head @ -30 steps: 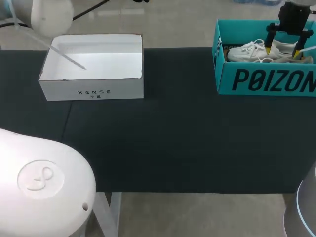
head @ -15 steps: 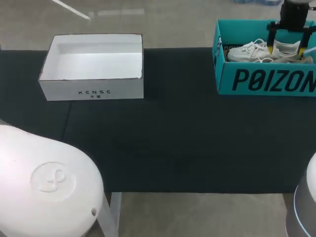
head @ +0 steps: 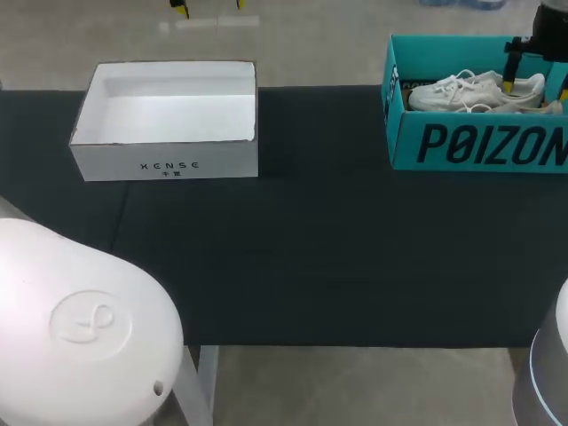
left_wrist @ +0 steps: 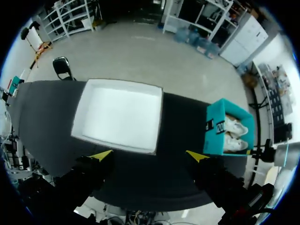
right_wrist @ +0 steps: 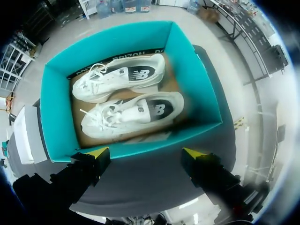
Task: Take the shoe out of the shoebox, open the shoe tongue, remove and reinsert the insole, then place the shoe into the shoebox
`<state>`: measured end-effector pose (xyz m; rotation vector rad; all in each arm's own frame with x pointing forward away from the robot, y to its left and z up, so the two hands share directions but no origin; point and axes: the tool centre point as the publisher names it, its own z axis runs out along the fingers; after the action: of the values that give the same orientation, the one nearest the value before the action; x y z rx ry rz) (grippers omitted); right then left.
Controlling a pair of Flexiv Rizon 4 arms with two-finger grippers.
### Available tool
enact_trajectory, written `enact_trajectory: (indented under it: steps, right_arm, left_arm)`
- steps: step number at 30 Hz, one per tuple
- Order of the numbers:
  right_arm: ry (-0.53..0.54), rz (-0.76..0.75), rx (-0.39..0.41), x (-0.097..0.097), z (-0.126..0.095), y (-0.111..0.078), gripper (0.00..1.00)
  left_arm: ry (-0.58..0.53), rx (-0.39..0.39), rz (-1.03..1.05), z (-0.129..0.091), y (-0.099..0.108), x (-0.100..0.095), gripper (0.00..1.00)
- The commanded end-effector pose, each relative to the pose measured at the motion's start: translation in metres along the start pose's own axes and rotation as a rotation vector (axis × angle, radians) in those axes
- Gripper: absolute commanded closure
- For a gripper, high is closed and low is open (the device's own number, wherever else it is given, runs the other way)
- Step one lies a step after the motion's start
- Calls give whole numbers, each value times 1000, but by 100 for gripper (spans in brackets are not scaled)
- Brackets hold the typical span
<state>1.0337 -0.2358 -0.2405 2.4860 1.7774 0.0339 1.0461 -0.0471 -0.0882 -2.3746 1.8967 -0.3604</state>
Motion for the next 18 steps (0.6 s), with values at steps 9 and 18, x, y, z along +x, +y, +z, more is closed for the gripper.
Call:
enact_trajectory:
  steps: [9,18]
  right_arm:
    - [-23,-94,5,-20,-8,7,0]
    - [-73,-159,92,-31,12,-3,0]
  left_arm:
    - [42,-218,-356,63,27,-32,0]
    - [106,-308,31,62,44,-61,0]
